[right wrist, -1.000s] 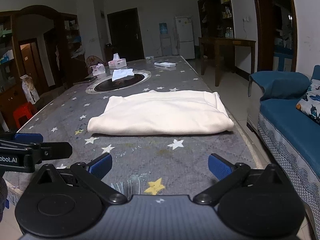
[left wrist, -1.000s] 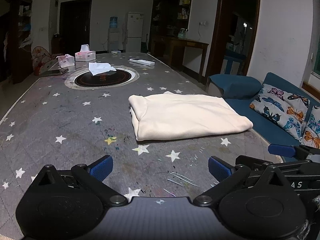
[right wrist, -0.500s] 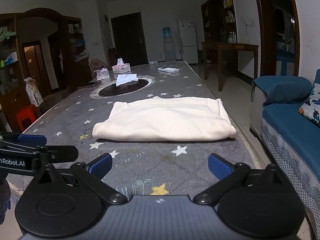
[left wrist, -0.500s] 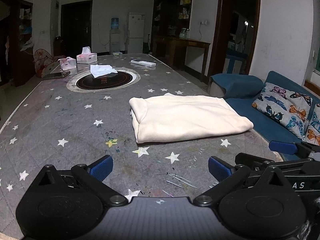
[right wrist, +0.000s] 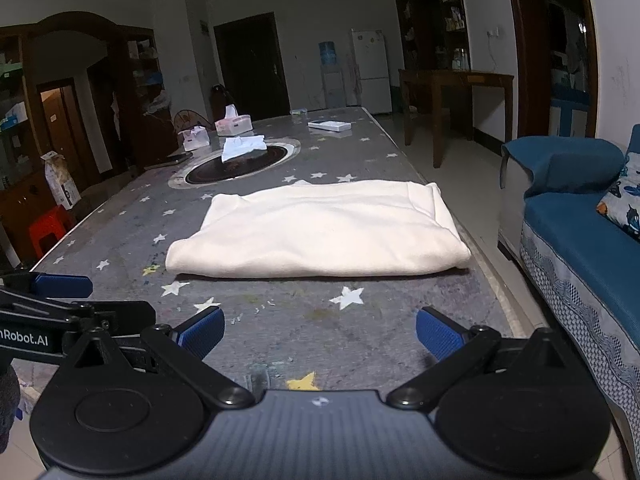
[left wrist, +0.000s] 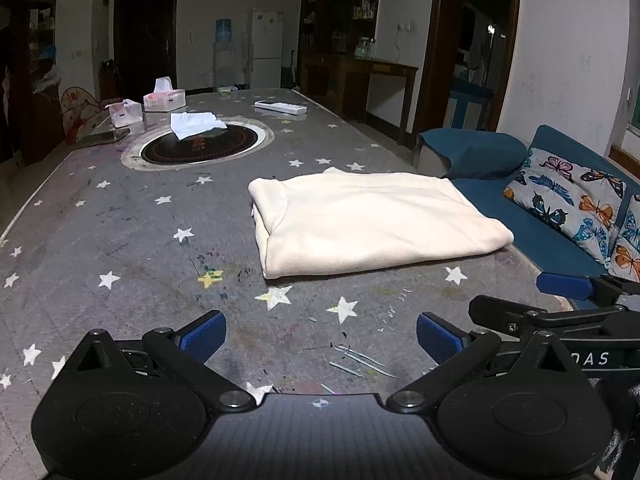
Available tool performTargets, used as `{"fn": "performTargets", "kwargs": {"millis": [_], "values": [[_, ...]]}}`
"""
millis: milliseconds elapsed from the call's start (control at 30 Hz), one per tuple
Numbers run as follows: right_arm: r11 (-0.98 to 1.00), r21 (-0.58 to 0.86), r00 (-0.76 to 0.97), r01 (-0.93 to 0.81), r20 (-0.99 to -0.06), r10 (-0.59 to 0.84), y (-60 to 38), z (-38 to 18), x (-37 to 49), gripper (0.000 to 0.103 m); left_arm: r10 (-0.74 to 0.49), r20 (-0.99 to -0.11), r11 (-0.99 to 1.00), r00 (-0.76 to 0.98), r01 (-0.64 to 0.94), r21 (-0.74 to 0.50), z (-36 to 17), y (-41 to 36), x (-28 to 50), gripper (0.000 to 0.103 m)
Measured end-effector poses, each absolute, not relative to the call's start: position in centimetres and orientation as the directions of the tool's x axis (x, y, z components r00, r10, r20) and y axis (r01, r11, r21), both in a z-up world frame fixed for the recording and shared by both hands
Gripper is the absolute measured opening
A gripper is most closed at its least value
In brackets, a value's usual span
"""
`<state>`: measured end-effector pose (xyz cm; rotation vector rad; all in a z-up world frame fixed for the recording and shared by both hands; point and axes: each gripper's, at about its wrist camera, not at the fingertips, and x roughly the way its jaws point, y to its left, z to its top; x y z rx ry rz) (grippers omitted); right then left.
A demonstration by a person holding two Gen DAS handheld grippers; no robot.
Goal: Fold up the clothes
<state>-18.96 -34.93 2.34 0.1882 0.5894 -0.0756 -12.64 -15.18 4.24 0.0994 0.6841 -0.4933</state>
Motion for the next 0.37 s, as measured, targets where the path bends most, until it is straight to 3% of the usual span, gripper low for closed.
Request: {"fn": "performTargets", "kwargs": {"millis": [367], "values": [[0.982, 0.145, 0.805, 0.122, -0.594, -0.012, -35.0, 1.9, -16.7, 0.103, -0.410, -0.650, 0.880, 0.640, 0.466, -0.096, 3.7, -15.4, -10.5, 0.103]]}}
